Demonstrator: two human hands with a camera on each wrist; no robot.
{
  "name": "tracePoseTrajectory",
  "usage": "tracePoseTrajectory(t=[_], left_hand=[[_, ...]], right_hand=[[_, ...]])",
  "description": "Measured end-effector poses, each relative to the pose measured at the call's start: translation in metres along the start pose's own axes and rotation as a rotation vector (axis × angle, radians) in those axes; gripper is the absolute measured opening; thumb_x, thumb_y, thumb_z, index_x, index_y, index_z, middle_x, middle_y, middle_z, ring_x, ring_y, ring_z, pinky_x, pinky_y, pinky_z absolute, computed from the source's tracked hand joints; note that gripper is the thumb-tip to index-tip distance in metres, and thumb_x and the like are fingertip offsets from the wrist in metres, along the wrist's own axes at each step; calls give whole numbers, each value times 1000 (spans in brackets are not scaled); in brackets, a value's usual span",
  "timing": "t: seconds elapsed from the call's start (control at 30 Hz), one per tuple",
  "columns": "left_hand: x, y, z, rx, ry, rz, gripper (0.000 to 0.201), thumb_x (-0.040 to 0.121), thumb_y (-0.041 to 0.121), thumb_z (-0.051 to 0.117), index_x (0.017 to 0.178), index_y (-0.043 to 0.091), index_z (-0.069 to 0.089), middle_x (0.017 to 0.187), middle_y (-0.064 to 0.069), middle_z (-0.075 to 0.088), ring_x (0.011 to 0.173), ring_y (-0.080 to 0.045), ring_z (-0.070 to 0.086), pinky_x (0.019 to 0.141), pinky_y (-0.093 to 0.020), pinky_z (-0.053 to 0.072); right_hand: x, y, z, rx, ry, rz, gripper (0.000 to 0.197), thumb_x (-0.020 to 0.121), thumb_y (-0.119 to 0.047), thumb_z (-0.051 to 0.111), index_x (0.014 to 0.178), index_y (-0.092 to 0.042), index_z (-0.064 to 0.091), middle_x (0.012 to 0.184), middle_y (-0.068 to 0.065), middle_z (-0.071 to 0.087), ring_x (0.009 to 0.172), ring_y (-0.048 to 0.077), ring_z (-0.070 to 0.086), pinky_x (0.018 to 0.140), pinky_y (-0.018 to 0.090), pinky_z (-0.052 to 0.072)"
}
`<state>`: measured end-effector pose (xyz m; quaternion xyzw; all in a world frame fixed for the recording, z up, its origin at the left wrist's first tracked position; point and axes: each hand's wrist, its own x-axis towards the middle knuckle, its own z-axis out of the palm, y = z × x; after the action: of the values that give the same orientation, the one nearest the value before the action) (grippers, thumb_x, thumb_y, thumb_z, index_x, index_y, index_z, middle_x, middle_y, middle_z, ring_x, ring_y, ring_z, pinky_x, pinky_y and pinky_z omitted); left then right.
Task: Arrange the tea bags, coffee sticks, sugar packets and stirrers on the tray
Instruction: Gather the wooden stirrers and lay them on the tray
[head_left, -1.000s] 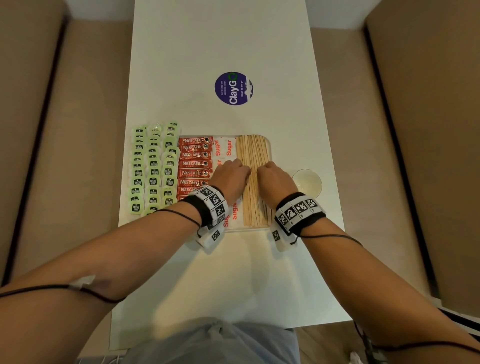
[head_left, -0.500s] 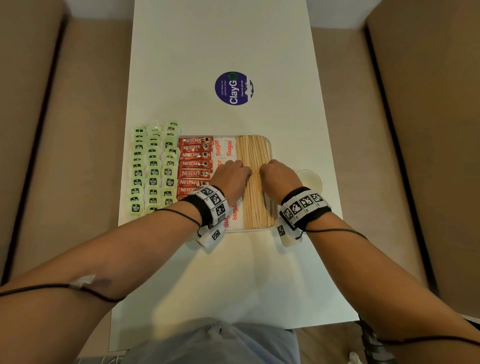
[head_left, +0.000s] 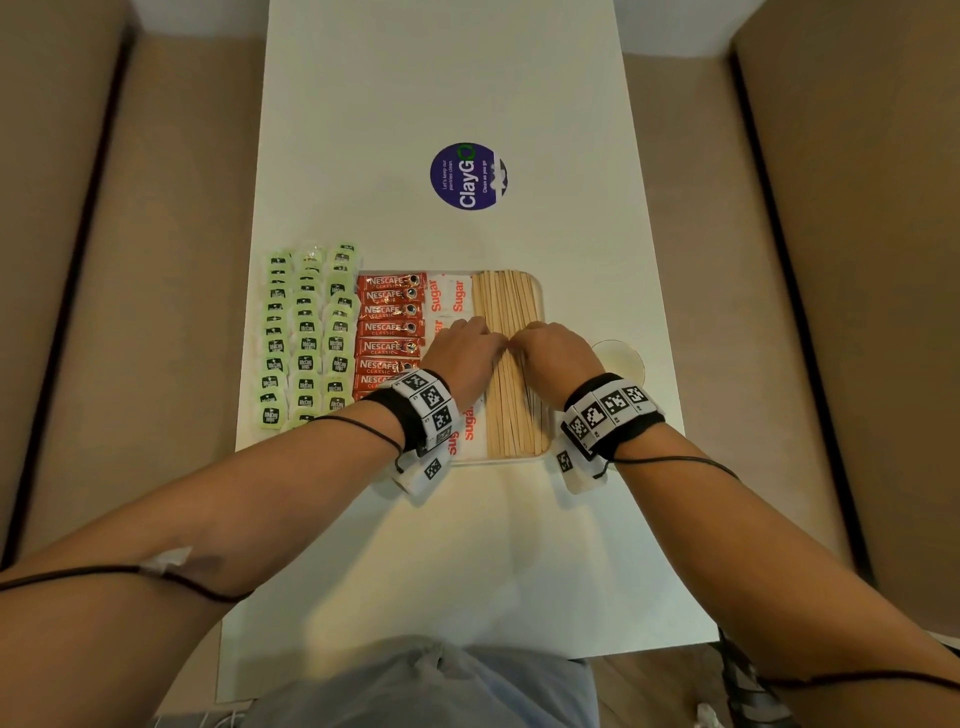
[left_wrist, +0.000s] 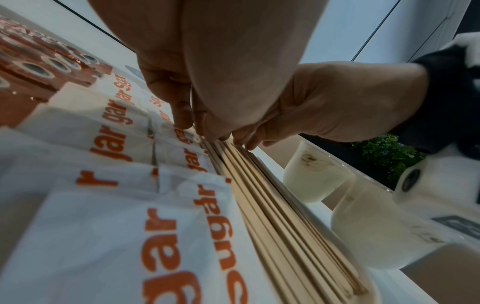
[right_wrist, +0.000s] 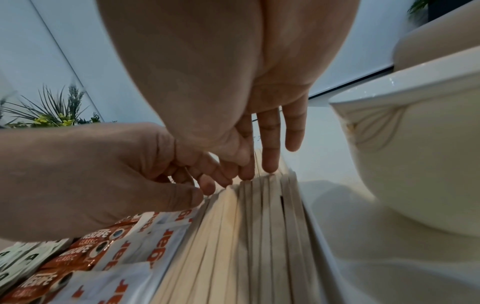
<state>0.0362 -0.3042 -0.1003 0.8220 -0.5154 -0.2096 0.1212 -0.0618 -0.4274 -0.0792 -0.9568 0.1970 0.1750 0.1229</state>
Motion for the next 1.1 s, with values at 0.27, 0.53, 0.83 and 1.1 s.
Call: tracePoseTrajectory(t=[0.27, 0.53, 0.83, 1.1], left_hand=[[-2, 1, -2, -5, -18, 4, 36, 99, 12, 46, 132, 20, 59, 111, -8, 55, 101, -28, 52, 79, -34, 34], [-5, 3, -4, 0, 8, -6, 34, 98, 11, 48, 129, 18, 59, 113, -9, 56, 103, -27, 51, 81, -34, 37], [-32, -18, -11, -97, 114, -77, 33, 98, 17, 57, 130, 20, 59, 123, -3, 61, 113, -24, 54, 95, -37, 46], [-94, -57, -30, -137, 223, -189, 32, 95, 25, 60, 127, 18, 61, 117, -2, 62, 108, -23, 56, 94, -40, 49]], right_hand=[[-3, 3, -3, 51, 0, 32, 19, 96, -9, 56, 103, -18, 71, 94, 0, 64, 83, 21, 62, 80, 37, 56], [-8, 3, -6, 128, 38, 53, 21, 99, -13, 53, 108, -19, 72, 99, 0, 66, 89, 22, 63, 83, 39, 56], [-39, -4, -21, 402, 142, 119, 30, 102, -21, 52, 129, -17, 65, 130, 1, 62, 116, 20, 59, 100, 34, 48], [-80, -20, 4, 532, 178, 138, 30, 101, -21, 57, 129, -17, 65, 135, 1, 60, 120, 18, 58, 102, 29, 45]])
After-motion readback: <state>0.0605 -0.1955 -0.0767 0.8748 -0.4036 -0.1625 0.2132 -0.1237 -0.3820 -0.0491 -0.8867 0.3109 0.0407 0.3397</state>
